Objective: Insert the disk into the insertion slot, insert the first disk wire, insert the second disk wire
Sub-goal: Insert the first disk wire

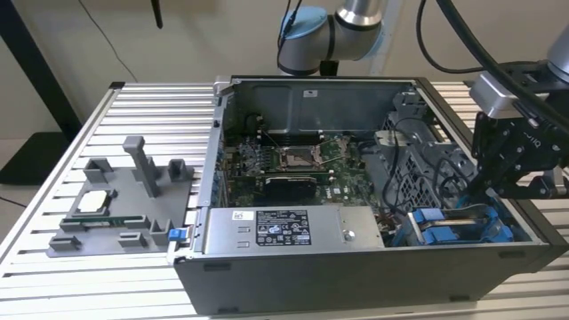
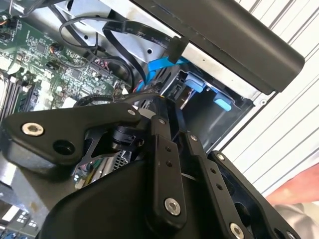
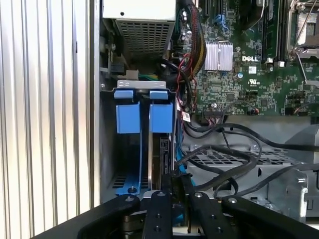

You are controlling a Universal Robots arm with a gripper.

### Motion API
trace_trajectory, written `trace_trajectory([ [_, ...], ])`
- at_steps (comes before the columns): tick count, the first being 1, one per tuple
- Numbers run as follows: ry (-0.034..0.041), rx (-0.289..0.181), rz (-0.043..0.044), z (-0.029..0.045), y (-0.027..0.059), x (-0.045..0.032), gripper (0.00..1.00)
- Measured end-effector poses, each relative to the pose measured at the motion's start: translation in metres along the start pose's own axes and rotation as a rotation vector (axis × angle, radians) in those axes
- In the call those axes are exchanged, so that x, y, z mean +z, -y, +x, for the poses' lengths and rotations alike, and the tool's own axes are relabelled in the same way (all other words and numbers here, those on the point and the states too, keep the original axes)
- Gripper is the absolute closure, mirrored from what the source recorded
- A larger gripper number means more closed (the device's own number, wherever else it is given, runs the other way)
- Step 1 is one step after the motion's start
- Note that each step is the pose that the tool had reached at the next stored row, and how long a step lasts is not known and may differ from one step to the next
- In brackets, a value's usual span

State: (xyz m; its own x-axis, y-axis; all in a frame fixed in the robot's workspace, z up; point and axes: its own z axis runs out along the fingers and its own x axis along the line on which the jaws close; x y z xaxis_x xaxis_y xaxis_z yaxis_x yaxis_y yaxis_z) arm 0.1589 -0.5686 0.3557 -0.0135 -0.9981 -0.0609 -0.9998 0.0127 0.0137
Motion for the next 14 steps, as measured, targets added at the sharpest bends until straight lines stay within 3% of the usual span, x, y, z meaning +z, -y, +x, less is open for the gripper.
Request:
trace_trajectory([
  [14, -0.0002, -0.009, -0.0005, 0.0046, 0.0001, 0.0048, 1.0],
])
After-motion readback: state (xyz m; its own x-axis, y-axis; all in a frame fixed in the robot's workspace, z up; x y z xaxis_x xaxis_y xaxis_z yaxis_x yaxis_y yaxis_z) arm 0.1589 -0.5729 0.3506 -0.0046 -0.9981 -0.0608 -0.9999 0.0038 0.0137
